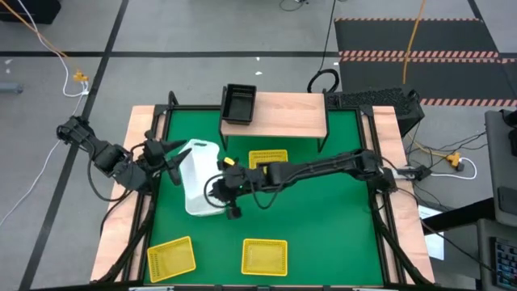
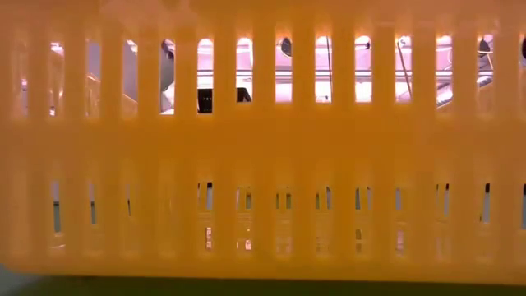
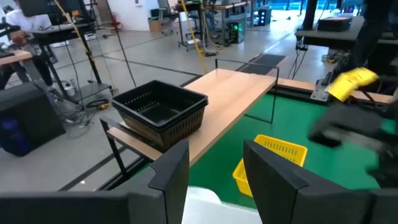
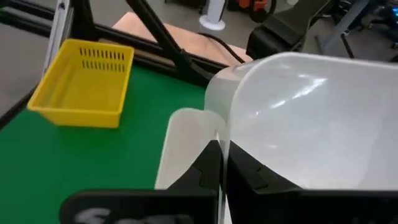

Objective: Stack baskets on shelf by color
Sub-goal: Stack the top white bin on top of the bottom white bin

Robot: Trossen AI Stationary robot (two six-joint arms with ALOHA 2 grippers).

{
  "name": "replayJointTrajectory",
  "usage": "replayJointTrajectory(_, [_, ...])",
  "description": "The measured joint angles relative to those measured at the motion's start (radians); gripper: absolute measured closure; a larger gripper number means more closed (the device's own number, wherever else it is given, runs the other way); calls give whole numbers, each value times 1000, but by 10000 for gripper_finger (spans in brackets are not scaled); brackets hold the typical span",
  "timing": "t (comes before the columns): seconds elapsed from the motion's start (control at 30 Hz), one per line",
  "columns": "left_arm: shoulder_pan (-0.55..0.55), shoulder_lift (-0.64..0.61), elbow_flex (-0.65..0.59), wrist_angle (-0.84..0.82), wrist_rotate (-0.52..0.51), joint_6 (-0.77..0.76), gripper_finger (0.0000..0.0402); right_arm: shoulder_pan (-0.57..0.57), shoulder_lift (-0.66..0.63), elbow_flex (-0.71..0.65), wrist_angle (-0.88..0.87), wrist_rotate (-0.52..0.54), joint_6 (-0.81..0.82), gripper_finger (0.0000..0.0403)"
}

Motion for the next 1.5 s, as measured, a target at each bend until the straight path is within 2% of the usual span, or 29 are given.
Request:
replayJointTrajectory(0.13, [0,0,0,-22,-5,-22,250,3,27,1,8,5,50,403])
replayJointTrajectory(0.3, [0,0,0,-30,-1,-31,250,13,38,2,-7,85,77,403])
replayJointTrajectory(0.67, [0,0,0,-43,1,-48,250,68,36,0,2,74,154,401])
replayJointTrajectory(0.9, [0,0,0,-43,4,-54,250,70,36,-48,73,78,220,388])
replayJointTrajectory(1.13, [0,0,0,-54,32,-62,250,60,36,-53,96,77,277,338])
replayJointTrajectory(1.37, [0,0,0,-153,85,-172,250,70,24,-54,145,84,173,253])
replayJointTrajectory(1.43, [0,4,0,-186,123,-218,250,81,5,-55,137,134,139,236])
replayJointTrajectory(1.5, [0,13,0,-216,171,-254,250,99,-38,-62,97,243,73,227])
